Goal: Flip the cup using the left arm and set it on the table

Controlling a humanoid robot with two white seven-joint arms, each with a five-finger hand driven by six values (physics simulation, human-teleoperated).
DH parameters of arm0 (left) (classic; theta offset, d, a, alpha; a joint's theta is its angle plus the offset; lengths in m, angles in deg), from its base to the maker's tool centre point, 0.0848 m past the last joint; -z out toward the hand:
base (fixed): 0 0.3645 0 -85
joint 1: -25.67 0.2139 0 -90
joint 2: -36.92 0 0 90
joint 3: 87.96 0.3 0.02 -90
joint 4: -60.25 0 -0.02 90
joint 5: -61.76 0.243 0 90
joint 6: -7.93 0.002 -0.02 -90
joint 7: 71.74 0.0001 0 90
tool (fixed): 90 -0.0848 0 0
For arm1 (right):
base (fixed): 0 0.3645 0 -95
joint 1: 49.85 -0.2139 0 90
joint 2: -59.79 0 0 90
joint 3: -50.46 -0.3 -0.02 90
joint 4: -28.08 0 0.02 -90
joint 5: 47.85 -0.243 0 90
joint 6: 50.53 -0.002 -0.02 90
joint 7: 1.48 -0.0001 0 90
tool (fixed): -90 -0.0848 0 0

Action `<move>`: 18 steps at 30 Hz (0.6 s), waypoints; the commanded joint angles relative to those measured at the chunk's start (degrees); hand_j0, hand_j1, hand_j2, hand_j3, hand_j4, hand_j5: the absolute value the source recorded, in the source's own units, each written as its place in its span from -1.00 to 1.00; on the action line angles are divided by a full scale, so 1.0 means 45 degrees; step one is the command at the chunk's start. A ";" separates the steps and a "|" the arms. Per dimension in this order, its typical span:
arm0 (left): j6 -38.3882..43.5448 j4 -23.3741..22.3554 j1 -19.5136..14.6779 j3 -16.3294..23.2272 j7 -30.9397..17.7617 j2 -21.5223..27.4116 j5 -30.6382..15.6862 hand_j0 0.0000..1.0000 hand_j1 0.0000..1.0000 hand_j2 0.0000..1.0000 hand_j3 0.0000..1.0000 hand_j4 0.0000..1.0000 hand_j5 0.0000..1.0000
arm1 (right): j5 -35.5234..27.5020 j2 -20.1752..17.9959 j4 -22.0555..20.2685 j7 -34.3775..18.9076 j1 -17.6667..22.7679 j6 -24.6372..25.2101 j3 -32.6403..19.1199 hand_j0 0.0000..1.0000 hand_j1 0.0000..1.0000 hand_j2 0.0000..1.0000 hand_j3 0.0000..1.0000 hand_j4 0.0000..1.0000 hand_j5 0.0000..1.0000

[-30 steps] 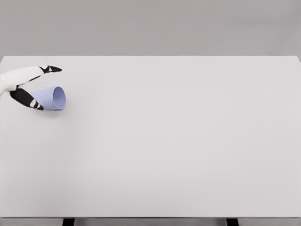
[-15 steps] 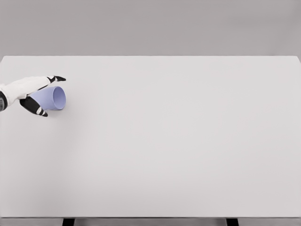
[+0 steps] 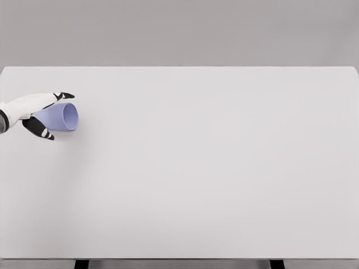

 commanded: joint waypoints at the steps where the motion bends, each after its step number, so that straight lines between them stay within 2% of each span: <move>1: -0.0009 -0.0402 0.0000 -0.0008 0.0008 -0.0256 0.0060 1.00 1.00 1.00 1.00 1.00 1.00 | -0.0003 0.0000 0.0000 -0.0004 0.0000 -0.0002 -0.0011 1.00 1.00 1.00 1.00 1.00 1.00; 9: 0.0010 -0.1105 0.0000 0.0011 0.0008 -0.0998 0.0743 1.00 1.00 1.00 1.00 1.00 1.00 | -0.0003 0.0000 0.0000 -0.0004 0.0019 -0.0002 -0.0011 1.00 1.00 1.00 1.00 1.00 1.00; 18: 0.0069 -0.1242 -0.0039 0.0011 0.0028 -0.1037 0.0881 1.00 1.00 1.00 1.00 1.00 1.00 | -0.0003 0.0000 0.0000 -0.0004 0.0019 -0.0002 -0.0011 1.00 1.00 1.00 1.00 1.00 1.00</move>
